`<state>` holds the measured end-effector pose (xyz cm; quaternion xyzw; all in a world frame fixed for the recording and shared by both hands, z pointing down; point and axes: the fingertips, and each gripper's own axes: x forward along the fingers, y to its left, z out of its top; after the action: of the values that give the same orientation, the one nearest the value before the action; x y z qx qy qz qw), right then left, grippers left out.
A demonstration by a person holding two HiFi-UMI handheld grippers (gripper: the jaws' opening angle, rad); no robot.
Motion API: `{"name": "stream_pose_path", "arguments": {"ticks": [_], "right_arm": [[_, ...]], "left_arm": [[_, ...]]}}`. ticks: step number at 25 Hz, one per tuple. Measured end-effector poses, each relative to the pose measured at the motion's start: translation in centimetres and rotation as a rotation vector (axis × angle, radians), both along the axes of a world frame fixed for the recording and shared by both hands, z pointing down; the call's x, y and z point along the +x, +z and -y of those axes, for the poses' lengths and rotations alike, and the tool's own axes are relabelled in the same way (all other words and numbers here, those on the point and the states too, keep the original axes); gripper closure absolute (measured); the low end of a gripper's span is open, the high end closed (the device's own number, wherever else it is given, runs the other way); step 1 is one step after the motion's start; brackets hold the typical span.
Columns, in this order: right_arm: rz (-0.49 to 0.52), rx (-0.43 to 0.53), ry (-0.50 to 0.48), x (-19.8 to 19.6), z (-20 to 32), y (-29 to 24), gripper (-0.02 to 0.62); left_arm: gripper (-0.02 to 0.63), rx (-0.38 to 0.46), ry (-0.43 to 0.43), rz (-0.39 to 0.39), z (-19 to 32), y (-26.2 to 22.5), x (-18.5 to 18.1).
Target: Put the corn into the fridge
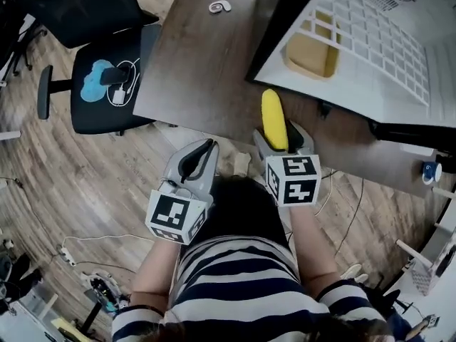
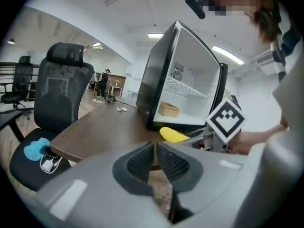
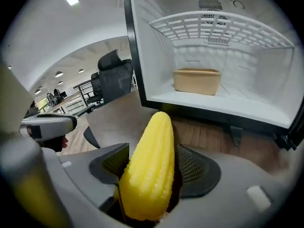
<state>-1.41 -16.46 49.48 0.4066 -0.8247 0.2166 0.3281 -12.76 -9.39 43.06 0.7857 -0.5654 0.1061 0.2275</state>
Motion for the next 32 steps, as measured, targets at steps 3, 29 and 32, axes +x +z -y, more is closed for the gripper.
{"name": "stream_pose_path", "arguments": {"ticks": [3, 29, 32], "right_arm": [[-0.032, 0.000, -0.006, 0.0, 0.1, 0.4, 0.288], [-0.037, 0.037, -0.034, -0.2, -1.8, -1.7, 0.337], [-0.028, 0.056, -0.023, -0.4, -2.5, -2.9, 0.337]], "left_arm": [[0.606, -0.003, -0.012, -0.002, -0.1, 0.4, -0.3], [0.606, 0.004, 0.007, -0.015, -2.2, -0.1, -2.8], [0.606, 0.013, 0.020, -0.016, -3.0, -0.6, -3.1]]}}
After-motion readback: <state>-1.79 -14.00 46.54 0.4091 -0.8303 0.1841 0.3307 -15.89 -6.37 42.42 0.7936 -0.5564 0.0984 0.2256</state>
